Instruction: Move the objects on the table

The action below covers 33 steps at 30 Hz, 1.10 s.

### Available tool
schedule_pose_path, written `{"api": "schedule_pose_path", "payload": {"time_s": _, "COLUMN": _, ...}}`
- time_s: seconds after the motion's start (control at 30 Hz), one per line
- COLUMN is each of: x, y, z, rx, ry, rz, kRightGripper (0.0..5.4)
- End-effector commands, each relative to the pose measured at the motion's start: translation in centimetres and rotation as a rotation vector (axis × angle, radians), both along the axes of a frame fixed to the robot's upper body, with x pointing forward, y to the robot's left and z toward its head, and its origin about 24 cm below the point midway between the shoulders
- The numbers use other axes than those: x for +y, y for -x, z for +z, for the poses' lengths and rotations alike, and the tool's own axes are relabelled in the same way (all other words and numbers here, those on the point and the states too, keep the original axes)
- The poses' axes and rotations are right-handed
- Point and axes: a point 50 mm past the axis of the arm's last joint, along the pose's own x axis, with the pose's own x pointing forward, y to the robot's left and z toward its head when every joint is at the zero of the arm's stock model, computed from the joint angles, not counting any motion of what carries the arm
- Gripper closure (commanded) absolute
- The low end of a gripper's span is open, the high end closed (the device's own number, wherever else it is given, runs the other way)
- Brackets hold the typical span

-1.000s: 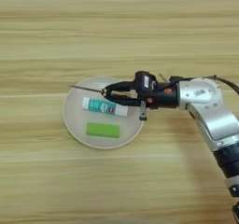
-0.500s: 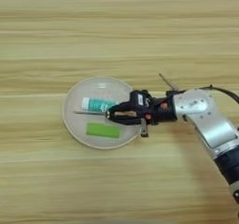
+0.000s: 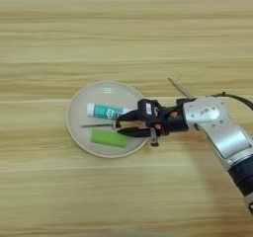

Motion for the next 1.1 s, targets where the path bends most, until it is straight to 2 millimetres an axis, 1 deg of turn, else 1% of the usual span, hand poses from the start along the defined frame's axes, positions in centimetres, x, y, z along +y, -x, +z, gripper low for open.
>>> {"api": "schedule_pose_path", "payload": {"time_s": 0.03, "x": 0.1, "y": -1.1, "z": 2.6, "rx": -0.105, "ry": -0.034, "rz": -0.012, "kRightGripper": 3.47}}
{"api": "schedule_pose_path", "payload": {"time_s": 0.13, "x": 0.2, "y": -1.2, "z": 3.3, "rx": -0.121, "ry": -0.074, "rz": -0.013, "kRightGripper": 3.10}}
{"api": "schedule_pose_path", "payload": {"time_s": 0.23, "x": 0.1, "y": -1.4, "z": 4.5, "rx": -0.147, "ry": -0.140, "rz": -0.026, "kRightGripper": 2.83}}
{"api": "schedule_pose_path", "payload": {"time_s": 0.27, "x": -0.1, "y": -1.7, "z": 5.1, "rx": -0.164, "ry": -0.177, "rz": -0.045, "kRightGripper": 2.79}}
{"api": "schedule_pose_path", "payload": {"time_s": 0.47, "x": -1.1, "y": -3.5, "z": 9.0, "rx": -0.250, "ry": -0.409, "rz": -0.168, "kRightGripper": 2.04}}
{"api": "schedule_pose_path", "payload": {"time_s": 0.6, "x": -1.6, "y": -4.7, "z": 10.5, "rx": -0.296, "ry": -0.545, "rz": -0.271, "kRightGripper": 1.67}}
{"api": "schedule_pose_path", "payload": {"time_s": 0.7, "x": -1.7, "y": -5.7, "z": 11.0, "rx": -0.342, "ry": -0.639, "rz": -0.359, "kRightGripper": 1.32}}
{"api": "schedule_pose_path", "payload": {"time_s": 0.77, "x": -2.2, "y": -7.0, "z": 11.0, "rx": -0.397, "ry": -0.706, "rz": -0.516, "kRightGripper": 1.16}}
{"api": "schedule_pose_path", "payload": {"time_s": 0.83, "x": -2.9, "y": -7.8, "z": 10.5, "rx": -0.462, "ry": -0.745, "rz": -0.657, "kRightGripper": 0.87}}
{"api": "schedule_pose_path", "payload": {"time_s": 0.87, "x": -3.5, "y": -8.3, "z": 10.3, "rx": -0.484, "ry": -0.772, "rz": -0.742, "kRightGripper": 0.81}}
{"api": "schedule_pose_path", "payload": {"time_s": 0.9, "x": -4.1, "y": -8.6, "z": 10.0, "rx": -0.504, "ry": -0.796, "rz": -0.817, "kRightGripper": 0.60}}
{"api": "schedule_pose_path", "payload": {"time_s": 0.97, "x": -5.3, "y": -9.0, "z": 9.6, "rx": -0.545, "ry": -0.835, "rz": -0.952, "kRightGripper": 0.46}}
{"api": "schedule_pose_path", "payload": {"time_s": 1.03, "x": -6.2, "y": -9.3, "z": 9.1, "rx": -0.580, "ry": -0.852, "rz": -1.057, "kRightGripper": 0.16}}
{"api": "schedule_pose_path", "payload": {"time_s": 1.1, "x": -6.9, "y": -9.4, "z": 8.8, "rx": -0.624, "ry": -0.851, "rz": -1.133, "kRightGripper": 0.06}}
